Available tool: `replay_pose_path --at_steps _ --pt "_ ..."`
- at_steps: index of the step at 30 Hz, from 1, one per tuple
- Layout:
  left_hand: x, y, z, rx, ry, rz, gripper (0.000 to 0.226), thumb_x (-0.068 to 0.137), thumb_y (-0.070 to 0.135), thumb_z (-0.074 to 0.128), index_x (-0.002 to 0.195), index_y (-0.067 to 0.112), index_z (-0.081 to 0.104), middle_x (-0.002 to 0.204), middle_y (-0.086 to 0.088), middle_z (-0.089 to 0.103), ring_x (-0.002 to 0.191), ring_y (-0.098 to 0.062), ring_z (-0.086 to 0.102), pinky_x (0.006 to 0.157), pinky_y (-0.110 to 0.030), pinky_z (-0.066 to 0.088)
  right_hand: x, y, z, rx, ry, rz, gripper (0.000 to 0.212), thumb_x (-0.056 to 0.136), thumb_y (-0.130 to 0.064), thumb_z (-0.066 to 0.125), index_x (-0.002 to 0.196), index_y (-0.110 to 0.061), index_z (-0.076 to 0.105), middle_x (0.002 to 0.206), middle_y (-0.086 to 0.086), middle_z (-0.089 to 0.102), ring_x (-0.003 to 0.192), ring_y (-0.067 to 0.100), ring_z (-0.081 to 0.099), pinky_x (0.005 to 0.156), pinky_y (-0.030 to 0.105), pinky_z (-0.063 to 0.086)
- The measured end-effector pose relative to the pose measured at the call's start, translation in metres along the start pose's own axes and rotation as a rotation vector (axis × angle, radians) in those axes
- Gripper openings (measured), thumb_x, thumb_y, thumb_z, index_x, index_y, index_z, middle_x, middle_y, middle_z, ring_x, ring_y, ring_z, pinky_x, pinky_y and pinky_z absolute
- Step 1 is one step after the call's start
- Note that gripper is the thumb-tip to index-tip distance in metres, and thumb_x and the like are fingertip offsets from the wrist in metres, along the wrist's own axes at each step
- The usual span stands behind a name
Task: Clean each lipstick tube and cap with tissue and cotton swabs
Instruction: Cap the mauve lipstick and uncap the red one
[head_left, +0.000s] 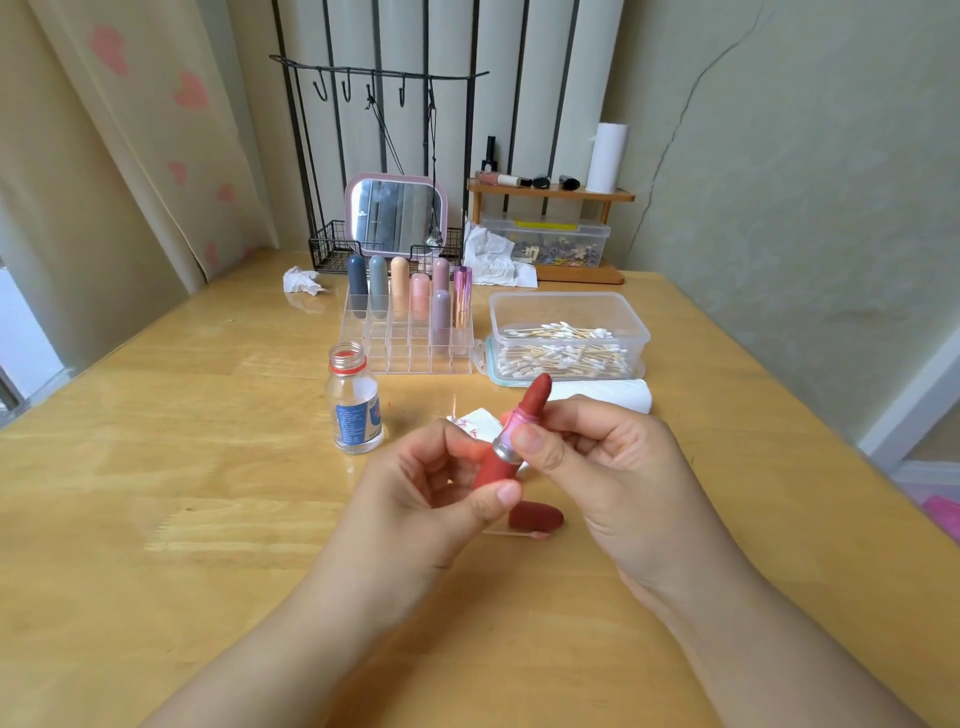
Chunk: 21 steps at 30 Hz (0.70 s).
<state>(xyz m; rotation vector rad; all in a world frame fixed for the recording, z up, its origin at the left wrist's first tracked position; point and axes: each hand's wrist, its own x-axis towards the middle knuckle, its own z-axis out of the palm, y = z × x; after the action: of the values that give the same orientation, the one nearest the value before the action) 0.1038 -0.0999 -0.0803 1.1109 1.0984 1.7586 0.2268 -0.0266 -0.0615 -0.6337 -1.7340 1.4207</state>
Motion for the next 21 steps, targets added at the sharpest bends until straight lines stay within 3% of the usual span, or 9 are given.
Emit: replay_pose_path --at_steps 5,9,10,12,14,17,21 --pt "0.002 -0.006 -0.006 0.218 -0.059 -0.017 0.017 0.072 0.013 0.074 0.079 0.009 0.059 0.065 0.006 0.066 0.059 -0.002 0.064 0.059 -0.011 0.045 0.002 0.006 0.002 -0.001 0.017 0.075 0.025 0.06 -0.047 0.069 0.074 -0.028 0.077 0.082 0.012 0.072 0.077 0.015 0.063 0.068 0.029 0.051" --pt "0.002 -0.011 -0.008 0.353 -0.082 -0.041 0.013 0.085 0.004 0.064 0.093 0.015 0.063 0.074 0.013 0.07 0.068 0.001 0.067 0.066 -0.01 0.045 0.005 0.012 0.003 -0.065 -0.007 0.112 0.032 0.063 -0.046 0.069 0.085 -0.024 0.077 0.092 0.02 0.069 0.077 0.021 0.063 0.074 0.036 0.051" --pt "0.004 -0.012 -0.011 0.366 -0.044 -0.042 0.013 0.085 0.006 0.064 0.093 0.016 0.064 0.076 0.011 0.071 0.071 -0.001 0.067 0.068 -0.012 0.045 0.006 0.012 0.0 -0.101 0.001 0.133 0.035 0.066 -0.046 0.068 0.092 -0.024 0.075 0.092 0.015 0.071 0.078 0.016 0.066 0.072 0.031 0.055" --pt "0.007 -0.014 -0.017 0.395 0.077 -0.05 0.01 0.084 0.011 0.065 0.09 0.02 0.066 0.08 0.008 0.072 0.077 -0.004 0.066 0.069 -0.013 0.046 0.011 0.016 -0.009 -0.196 0.063 0.16 0.031 0.078 -0.037 0.068 0.105 -0.022 0.07 0.087 -0.002 0.071 0.073 -0.005 0.064 0.063 0.011 0.049" --pt "0.011 -0.015 -0.023 0.443 0.181 -0.056 0.009 0.084 0.014 0.067 0.085 0.024 0.067 0.077 0.008 0.07 0.073 0.001 0.061 0.064 -0.007 0.043 0.019 0.024 -0.019 -0.404 0.113 0.197 0.032 0.086 -0.028 0.067 0.117 -0.018 0.065 0.092 -0.009 0.067 0.077 -0.009 0.061 0.066 0.003 0.043" --pt "0.015 -0.015 -0.028 0.502 0.267 -0.071 0.012 0.085 0.016 0.067 0.08 0.027 0.065 0.073 0.011 0.065 0.063 0.006 0.053 0.061 -0.006 0.039 0.029 0.032 -0.024 -0.736 0.047 0.312 0.037 0.089 -0.035 0.062 0.122 -0.019 0.061 0.1 -0.008 0.062 0.095 0.005 0.059 0.073 0.014 0.04" --pt "0.017 -0.015 -0.031 0.472 0.295 -0.126 0.014 0.085 0.014 0.067 0.08 0.027 0.065 0.079 0.005 0.067 0.072 -0.006 0.056 0.066 -0.016 0.042 0.046 0.028 -0.014 -1.013 -0.009 0.46 0.041 0.094 -0.046 0.049 0.113 -0.01 0.06 0.11 0.004 0.062 0.1 0.019 0.056 0.076 0.026 0.042"
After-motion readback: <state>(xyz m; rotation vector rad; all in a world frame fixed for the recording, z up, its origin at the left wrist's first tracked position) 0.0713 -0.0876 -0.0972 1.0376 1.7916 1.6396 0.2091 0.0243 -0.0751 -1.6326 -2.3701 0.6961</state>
